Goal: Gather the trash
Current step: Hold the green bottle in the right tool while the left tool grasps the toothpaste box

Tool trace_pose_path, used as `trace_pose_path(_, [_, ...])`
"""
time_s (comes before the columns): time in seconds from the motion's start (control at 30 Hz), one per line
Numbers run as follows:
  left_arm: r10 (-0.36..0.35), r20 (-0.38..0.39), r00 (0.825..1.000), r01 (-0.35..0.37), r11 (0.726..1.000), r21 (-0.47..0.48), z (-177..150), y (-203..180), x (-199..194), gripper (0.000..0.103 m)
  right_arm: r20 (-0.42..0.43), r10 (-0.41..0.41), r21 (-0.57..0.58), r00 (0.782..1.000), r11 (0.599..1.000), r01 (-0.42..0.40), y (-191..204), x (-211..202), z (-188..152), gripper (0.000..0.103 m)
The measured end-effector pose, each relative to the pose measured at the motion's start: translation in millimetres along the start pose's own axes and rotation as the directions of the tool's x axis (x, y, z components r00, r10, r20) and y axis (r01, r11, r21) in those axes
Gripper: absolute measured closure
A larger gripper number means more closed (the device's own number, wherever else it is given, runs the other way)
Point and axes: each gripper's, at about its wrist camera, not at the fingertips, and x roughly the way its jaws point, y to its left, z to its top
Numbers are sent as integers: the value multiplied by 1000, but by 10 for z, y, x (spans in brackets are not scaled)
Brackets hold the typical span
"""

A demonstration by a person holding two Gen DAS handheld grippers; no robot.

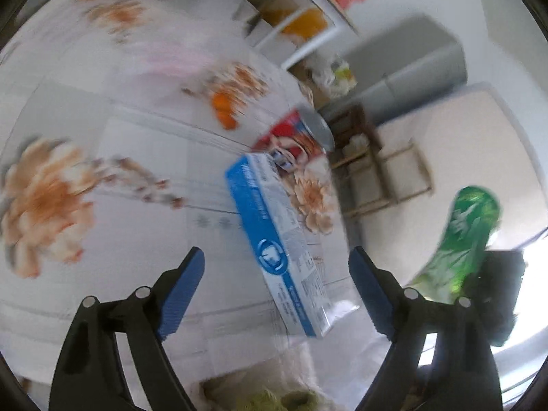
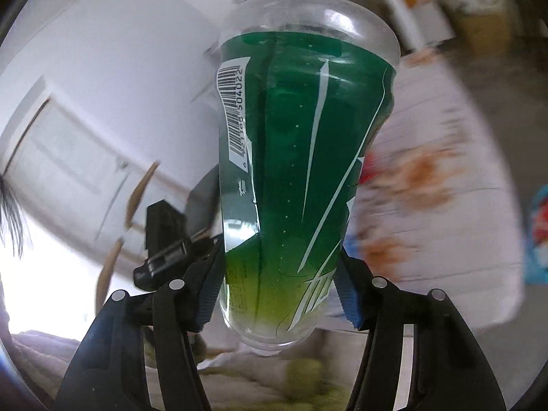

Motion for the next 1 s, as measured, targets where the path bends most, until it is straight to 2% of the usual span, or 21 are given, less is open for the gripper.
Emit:
trace_pose_path(0.13, [157, -26, 987, -154, 984, 84, -12, -353, 483, 18, 15, -117, 69, 993, 991, 115, -292, -177, -78, 47])
trace_pose_path(0.2, [238, -21, 971, -235, 966, 107, -29, -436, 668, 18, -8, -119, 106, 993, 987, 119, -400, -141, -134, 47])
trace_pose_path(0.3, [290, -8, 957, -287, 951, 117, -80, -452, 832, 20, -45, -111, 136, 993, 984, 116, -487, -8, -171, 47])
trace_pose_path(0.37, [302, -3, 953, -300, 947, 119, -134, -402, 845, 33, -80, -118, 144, 990, 981, 128, -555, 149, -178, 47])
trace_pose_path(0.4, [301, -7, 954, -298, 947, 122, -145, -387, 848, 36, -95, -118, 149, 988, 980, 131, -586, 235, -170, 47])
trace_pose_path(0.47, [273, -10, 962, -270, 956, 119, -156, -349, 813, 46, -119, -109, 155, 987, 980, 127, -592, 404, -131, 47])
trace_pose_path(0.67, [282, -1, 959, -278, 945, 174, -175, -252, 544, 61, -177, -52, 190, 983, 978, 86, -775, 871, 59, 48])
trace_pose_path(0.8, [279, -19, 960, -268, 939, 217, -279, -145, 353, 63, -194, -54, 215, 979, 972, 96, -890, 985, 139, 48])
trace_pose_path(0.9, [272, -30, 962, -260, 942, 211, -351, -66, 273, 63, -189, -71, 222, 979, 968, 113, -924, 881, 79, 46])
trace_pose_path(1.0, [256, -35, 966, -246, 952, 182, -360, -22, 241, 63, -192, -103, 218, 976, 965, 144, -941, 838, 28, 36])
